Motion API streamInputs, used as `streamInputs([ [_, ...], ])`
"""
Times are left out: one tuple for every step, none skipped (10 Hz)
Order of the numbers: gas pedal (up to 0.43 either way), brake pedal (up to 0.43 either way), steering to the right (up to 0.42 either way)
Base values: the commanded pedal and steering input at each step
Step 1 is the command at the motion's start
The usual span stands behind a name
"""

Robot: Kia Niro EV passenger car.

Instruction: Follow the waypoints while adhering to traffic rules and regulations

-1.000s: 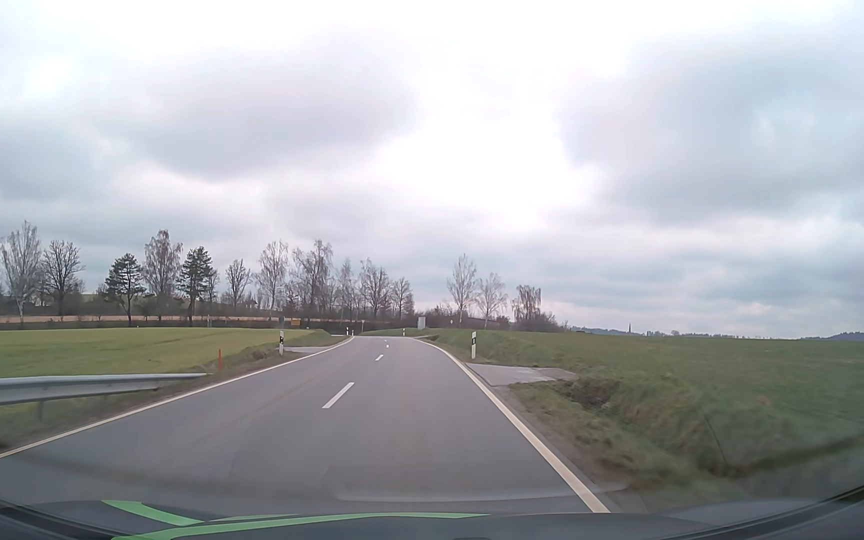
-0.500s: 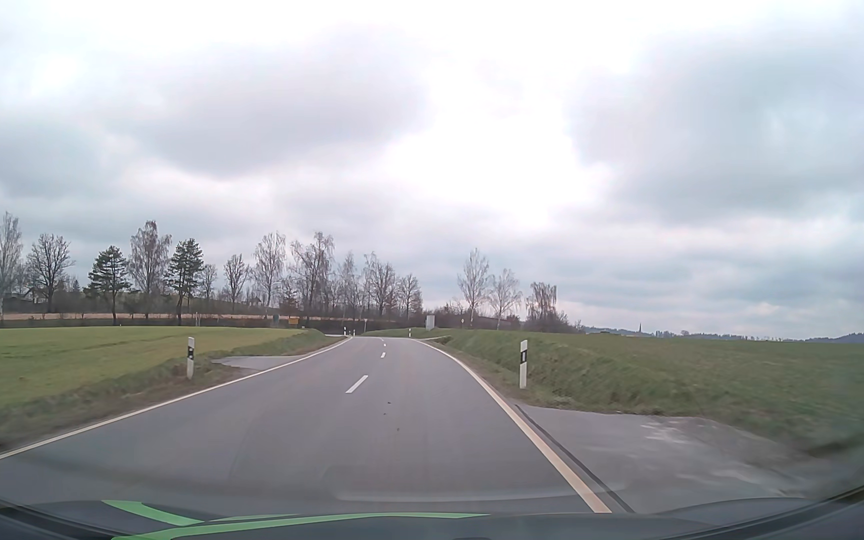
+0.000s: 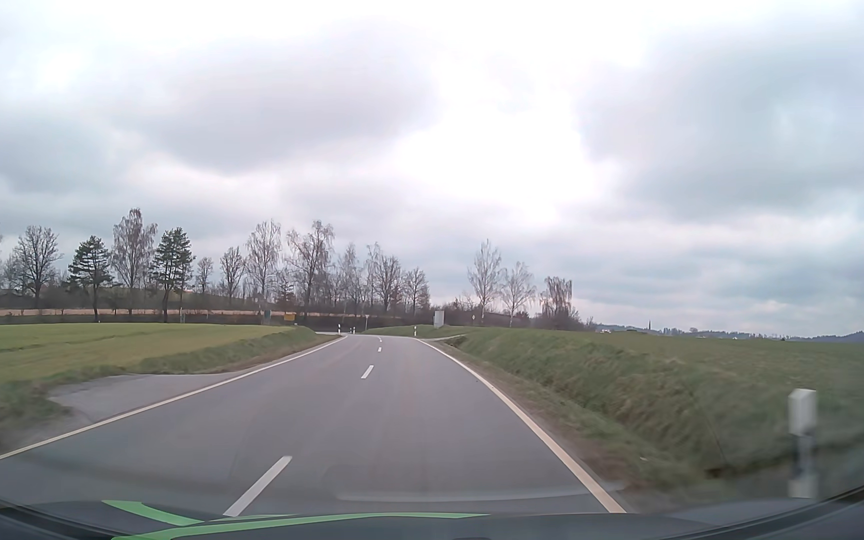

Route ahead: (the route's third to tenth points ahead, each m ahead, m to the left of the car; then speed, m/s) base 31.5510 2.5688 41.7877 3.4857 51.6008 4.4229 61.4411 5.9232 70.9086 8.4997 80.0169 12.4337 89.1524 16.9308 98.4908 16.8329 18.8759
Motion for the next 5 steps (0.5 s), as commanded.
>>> streamInputs([
  [0.000,0.110,-0.008],
  [0.000,0.116,-0.008],
  [0.000,0.116,-0.008],
  [0.000,0.122,-0.009],
  [0.000,0.128,-0.011],
])
